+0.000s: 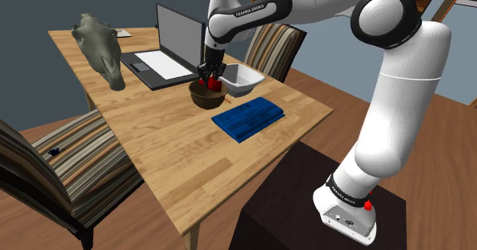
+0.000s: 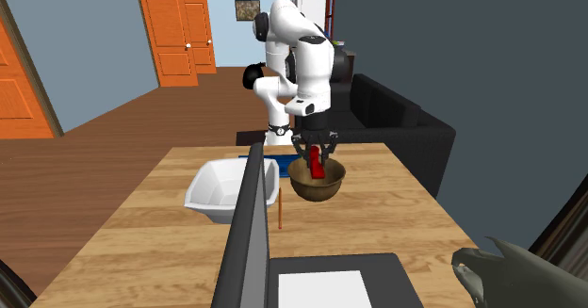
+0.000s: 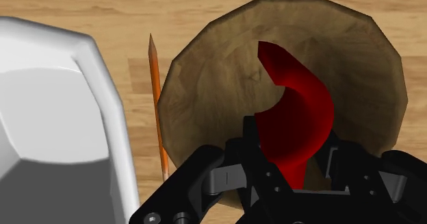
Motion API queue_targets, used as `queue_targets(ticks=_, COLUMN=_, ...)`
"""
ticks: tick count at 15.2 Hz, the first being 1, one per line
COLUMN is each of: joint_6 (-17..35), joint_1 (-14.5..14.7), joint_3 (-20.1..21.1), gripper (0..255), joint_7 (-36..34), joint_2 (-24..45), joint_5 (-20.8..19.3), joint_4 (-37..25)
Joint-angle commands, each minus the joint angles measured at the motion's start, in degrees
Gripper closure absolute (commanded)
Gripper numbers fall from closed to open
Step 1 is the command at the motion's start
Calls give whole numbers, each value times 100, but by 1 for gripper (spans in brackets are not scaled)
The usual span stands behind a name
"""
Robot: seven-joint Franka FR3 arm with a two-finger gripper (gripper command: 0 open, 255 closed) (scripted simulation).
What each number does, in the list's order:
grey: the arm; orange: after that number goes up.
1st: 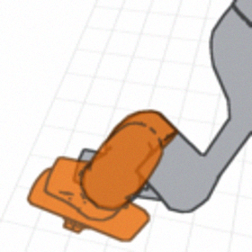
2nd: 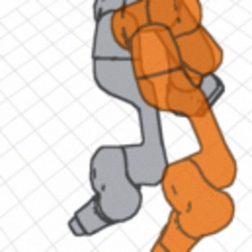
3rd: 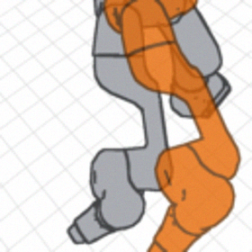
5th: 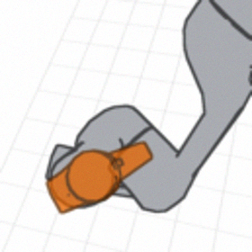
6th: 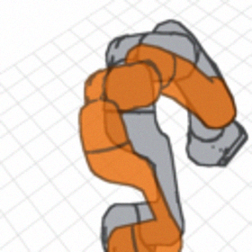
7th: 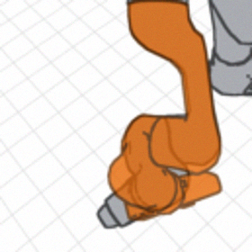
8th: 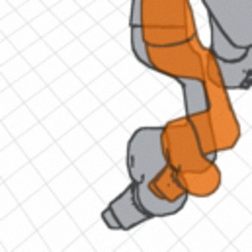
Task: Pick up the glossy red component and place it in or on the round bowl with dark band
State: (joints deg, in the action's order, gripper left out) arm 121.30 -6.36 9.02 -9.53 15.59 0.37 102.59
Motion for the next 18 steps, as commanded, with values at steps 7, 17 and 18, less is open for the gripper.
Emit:
queue_targets(ticks=7, joint_6=84, joint_1=4, joint_3=1, gripper=255, joint_7=-5, joint_2=17, joint_5=-3, joint_4=63)
queue_targets(ticks=17, joint_6=-421, joint_1=-19, joint_3=5, gripper=0, joint_7=17, joint_2=-201, joint_5=32, joint_4=-225)
queue_targets(ticks=18, joint_6=-556, joint_1=-24, joint_3=5, gripper=0, joint_7=22, joint_2=-248, joint_5=40, joint_4=-314)
